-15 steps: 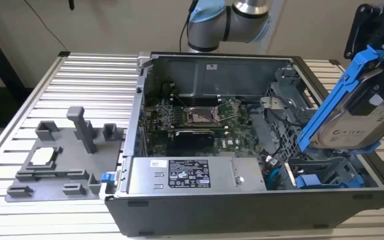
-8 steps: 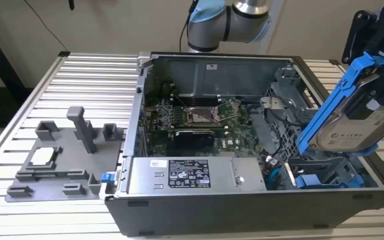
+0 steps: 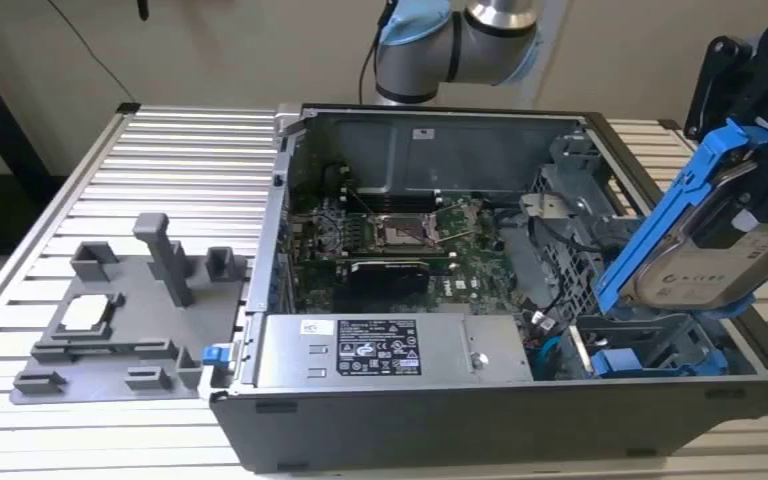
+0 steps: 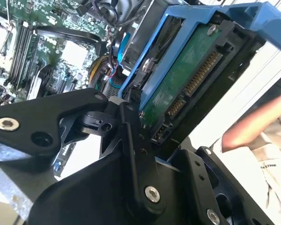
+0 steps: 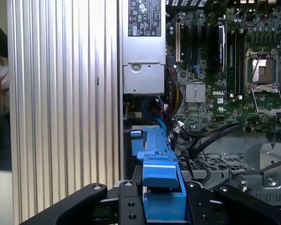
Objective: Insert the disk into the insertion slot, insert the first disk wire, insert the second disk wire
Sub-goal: 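Insert the disk into the insertion slot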
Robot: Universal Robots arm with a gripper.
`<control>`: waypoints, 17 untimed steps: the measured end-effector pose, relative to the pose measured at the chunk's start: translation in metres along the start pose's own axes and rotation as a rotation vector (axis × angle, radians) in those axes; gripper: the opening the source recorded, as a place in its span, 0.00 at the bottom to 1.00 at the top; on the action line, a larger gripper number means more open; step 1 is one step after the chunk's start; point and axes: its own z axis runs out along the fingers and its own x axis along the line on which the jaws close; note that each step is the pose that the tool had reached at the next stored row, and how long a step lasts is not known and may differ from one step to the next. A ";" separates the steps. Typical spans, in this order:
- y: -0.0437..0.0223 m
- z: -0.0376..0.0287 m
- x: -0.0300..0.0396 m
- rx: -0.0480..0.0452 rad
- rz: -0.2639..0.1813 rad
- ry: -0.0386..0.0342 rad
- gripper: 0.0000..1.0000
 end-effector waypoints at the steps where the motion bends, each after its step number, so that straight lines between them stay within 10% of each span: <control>1: -0.0007 0.0013 0.0000 0.0000 0.000 0.0000 0.33; 17: -0.0037 0.0212 -0.0001 0.0021 -0.010 0.0001 0.33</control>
